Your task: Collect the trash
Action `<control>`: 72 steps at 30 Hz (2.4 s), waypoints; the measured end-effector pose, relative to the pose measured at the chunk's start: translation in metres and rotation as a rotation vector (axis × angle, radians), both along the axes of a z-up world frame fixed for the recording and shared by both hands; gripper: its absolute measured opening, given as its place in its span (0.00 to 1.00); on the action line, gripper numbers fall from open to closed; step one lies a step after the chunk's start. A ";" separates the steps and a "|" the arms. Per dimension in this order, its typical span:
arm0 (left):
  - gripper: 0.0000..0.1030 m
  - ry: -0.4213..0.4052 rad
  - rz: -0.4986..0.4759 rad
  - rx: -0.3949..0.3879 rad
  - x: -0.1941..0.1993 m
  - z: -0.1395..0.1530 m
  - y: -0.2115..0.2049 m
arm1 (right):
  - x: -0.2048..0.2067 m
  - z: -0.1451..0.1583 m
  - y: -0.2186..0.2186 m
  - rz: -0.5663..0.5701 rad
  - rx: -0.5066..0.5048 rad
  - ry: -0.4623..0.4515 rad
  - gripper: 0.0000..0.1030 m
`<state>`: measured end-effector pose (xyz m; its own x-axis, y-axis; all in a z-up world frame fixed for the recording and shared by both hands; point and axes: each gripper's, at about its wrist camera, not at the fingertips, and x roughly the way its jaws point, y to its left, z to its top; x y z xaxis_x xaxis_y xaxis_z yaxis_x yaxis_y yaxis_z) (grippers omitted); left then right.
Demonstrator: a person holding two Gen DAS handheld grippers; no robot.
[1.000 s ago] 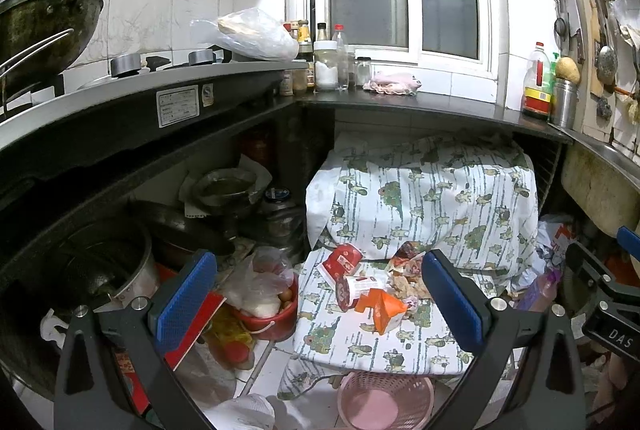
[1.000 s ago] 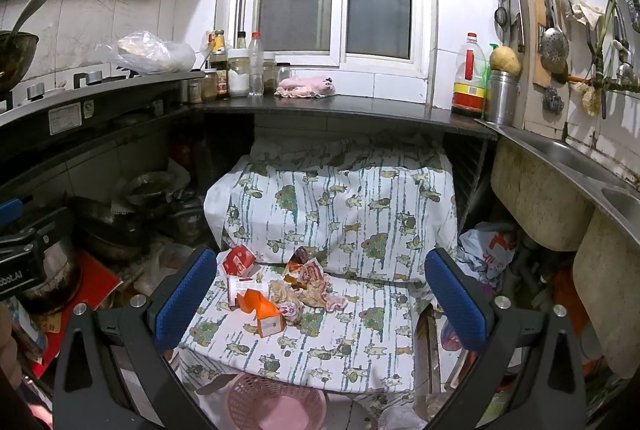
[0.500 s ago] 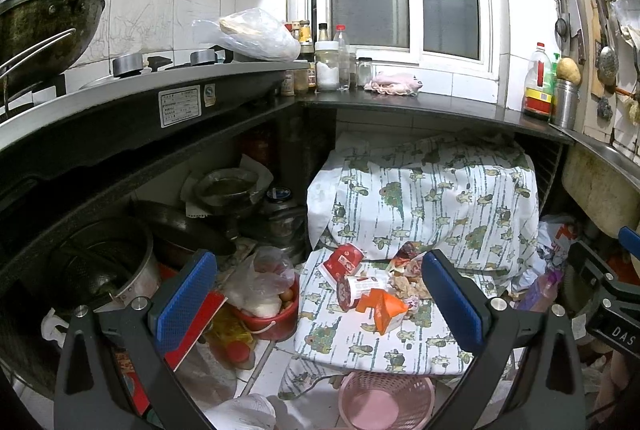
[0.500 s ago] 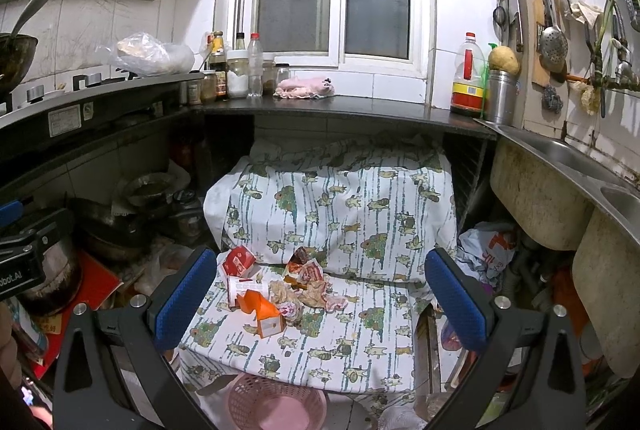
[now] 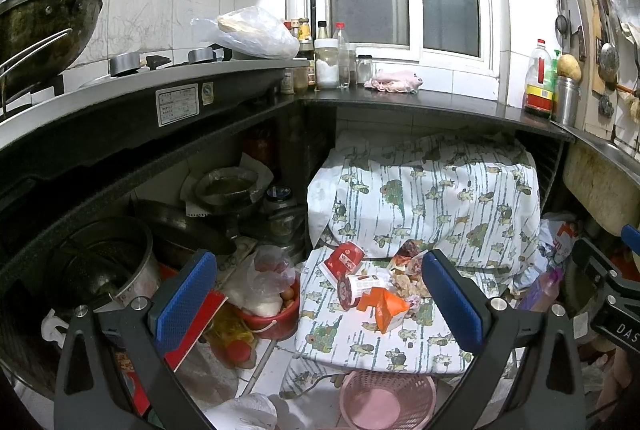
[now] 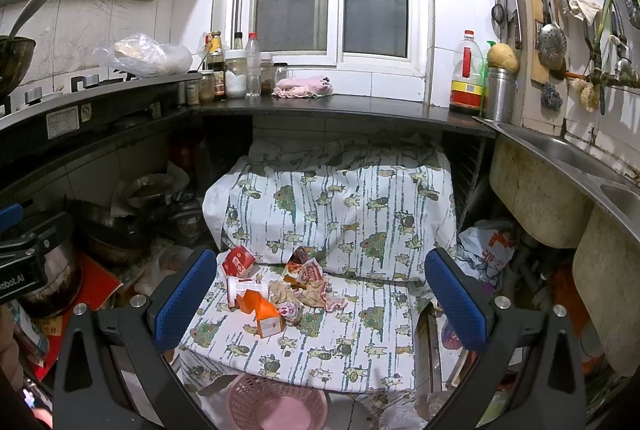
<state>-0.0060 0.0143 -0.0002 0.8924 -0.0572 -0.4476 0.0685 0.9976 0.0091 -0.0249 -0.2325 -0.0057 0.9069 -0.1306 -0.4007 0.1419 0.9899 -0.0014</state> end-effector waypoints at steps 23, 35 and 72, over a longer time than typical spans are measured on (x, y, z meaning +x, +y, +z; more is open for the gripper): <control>1.00 0.040 0.082 0.052 0.024 -0.017 -0.003 | 0.015 -0.010 -0.008 -0.015 0.024 0.018 1.00; 1.00 0.214 0.090 0.122 0.120 -0.088 -0.031 | 0.093 -0.071 -0.048 -0.080 0.054 0.185 1.00; 0.78 0.893 -0.104 -0.203 0.340 -0.315 -0.075 | 0.372 -0.354 -0.031 0.206 0.528 0.850 0.53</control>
